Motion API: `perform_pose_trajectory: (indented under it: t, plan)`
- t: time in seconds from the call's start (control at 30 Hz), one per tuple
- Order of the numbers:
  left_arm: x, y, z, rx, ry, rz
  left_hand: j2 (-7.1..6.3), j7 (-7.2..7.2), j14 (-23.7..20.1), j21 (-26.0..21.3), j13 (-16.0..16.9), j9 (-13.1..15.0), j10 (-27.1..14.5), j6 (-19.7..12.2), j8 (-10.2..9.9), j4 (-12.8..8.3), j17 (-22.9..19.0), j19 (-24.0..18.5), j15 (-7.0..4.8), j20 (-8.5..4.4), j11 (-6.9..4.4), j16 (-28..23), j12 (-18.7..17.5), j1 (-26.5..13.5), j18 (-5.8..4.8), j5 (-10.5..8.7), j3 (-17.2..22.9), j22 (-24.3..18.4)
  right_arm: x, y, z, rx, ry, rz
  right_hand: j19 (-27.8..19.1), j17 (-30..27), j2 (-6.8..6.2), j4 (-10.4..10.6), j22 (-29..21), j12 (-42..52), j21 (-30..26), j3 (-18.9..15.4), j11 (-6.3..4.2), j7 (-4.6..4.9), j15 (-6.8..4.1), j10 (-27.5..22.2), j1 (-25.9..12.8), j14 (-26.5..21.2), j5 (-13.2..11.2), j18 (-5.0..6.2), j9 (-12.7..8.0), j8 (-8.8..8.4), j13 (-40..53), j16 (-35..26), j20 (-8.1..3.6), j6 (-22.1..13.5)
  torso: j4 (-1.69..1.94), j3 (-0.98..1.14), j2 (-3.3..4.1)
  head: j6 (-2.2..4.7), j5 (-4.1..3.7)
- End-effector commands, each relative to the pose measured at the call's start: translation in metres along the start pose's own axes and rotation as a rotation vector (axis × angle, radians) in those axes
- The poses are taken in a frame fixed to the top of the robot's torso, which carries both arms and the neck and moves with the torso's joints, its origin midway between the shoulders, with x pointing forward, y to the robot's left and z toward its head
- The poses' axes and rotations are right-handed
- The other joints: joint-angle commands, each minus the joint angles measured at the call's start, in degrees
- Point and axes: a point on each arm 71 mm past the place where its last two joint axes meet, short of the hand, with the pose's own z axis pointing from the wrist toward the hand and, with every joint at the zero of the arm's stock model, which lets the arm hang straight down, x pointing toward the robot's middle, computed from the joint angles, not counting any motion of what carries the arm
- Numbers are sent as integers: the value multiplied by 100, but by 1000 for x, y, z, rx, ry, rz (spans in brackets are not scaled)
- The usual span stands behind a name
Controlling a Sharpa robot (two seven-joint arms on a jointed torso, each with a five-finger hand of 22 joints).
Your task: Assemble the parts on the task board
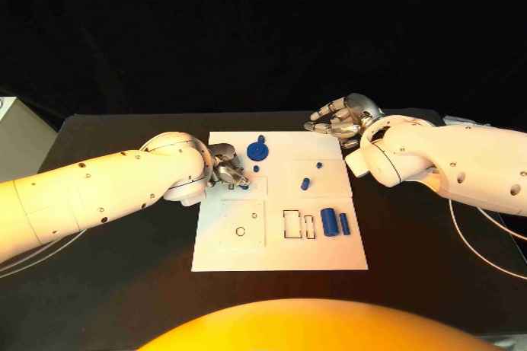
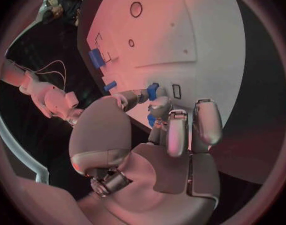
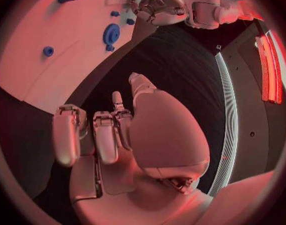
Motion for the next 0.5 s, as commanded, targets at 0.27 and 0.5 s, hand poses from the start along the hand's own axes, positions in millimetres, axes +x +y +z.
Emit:
perform_pose_trajectory:
  t: [0.27,0.5]
  plan:
    - [8,-3,6,-10,84,51,7,-133,517,41,40,4,64,144,3,-1142,1225,48,-26,0,-6,37,51,-3,-76,98,1132,16,2,1,0,-12,14,-10,98,1342,19,6,897,-16,-20,33,-14,3,23,-33,-60,550,20,90,5,5,781,-18,55,-33,-3,4,-2,0,-6]
    - [9,-4,8,-13,90,56,3,-135,518,42,45,4,72,151,1,-1141,1231,49,-27,-2,-7,41,55,-14,-76,128,1130,18,2,1,0,-12,14,-10,98,1342,19,6,897,-16,-20,33,-14,3,23,-33,-60,550,20,90,5,5,781,-18,55,-33,2,0,-1,0,-23]
